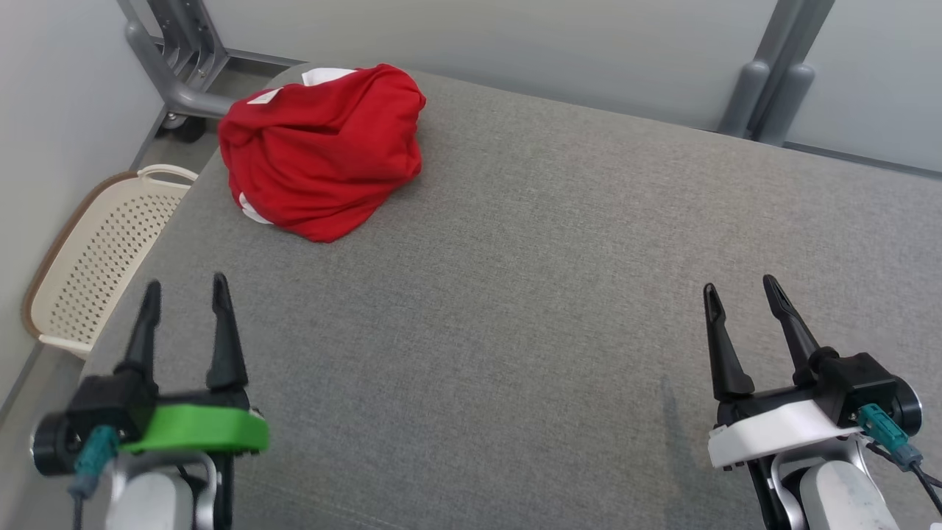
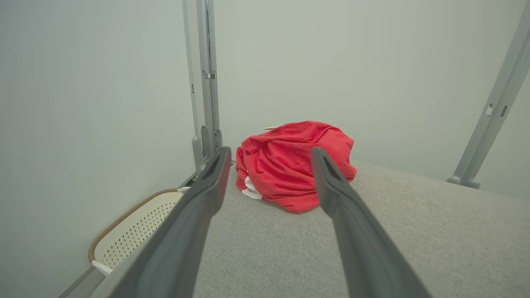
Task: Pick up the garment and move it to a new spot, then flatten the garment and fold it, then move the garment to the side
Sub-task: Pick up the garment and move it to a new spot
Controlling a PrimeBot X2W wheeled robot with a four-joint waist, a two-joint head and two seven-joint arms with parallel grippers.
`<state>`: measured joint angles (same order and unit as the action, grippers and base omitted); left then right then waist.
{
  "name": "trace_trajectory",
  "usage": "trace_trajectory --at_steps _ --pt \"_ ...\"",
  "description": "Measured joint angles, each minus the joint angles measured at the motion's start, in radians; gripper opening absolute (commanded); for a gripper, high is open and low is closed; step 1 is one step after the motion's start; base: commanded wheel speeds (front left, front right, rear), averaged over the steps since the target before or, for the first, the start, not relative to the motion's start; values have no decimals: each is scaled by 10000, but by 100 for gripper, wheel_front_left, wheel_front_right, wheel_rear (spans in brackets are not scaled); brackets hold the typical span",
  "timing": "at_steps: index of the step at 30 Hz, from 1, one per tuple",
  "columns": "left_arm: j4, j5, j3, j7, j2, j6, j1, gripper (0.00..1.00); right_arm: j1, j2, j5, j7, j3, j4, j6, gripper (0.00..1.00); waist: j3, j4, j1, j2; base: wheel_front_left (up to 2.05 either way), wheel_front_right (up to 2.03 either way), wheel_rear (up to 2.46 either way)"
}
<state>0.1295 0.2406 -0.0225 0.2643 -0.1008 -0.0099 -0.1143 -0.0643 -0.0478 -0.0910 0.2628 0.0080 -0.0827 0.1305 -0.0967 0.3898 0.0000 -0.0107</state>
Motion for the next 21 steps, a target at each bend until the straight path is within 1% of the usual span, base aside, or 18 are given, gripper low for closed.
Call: trace_trajectory --at_steps 6,7,10,17,19,21 --pt "512 -224 58 -738 -1112 -410 -2398 100 -54 0 119 0 23 180 0 100 -189 -394 0 0 0 0 0" --pt "512 -224 58 -738 -1112 -410 -2398 100 -54 0 119 0 23 180 0 100 -189 -394 0 0 0 0 0" --pt "1022 -449 -117 -1317 -1618 -614 -3601 100 -255 0 155 0 65 301 0 100 -395 -611 0 0 0 0 0" --pt "2702 -301 -244 -2374 -2376 -945 -5916 100 -722 -2 343 0 263 577 0 100 -1139 -1200 0 0 0 0 0" --pt "3248 -132 -232 -2554 -2472 -972 -6418 100 -889 0 401 0 299 629 0 100 -1406 -1377 0 0 0 0 0" --pt "3837 288 -153 -2777 -2456 -1045 -6801 100 -995 -2 435 0 336 648 0 100 -1674 -1563 0 0 0 0 0"
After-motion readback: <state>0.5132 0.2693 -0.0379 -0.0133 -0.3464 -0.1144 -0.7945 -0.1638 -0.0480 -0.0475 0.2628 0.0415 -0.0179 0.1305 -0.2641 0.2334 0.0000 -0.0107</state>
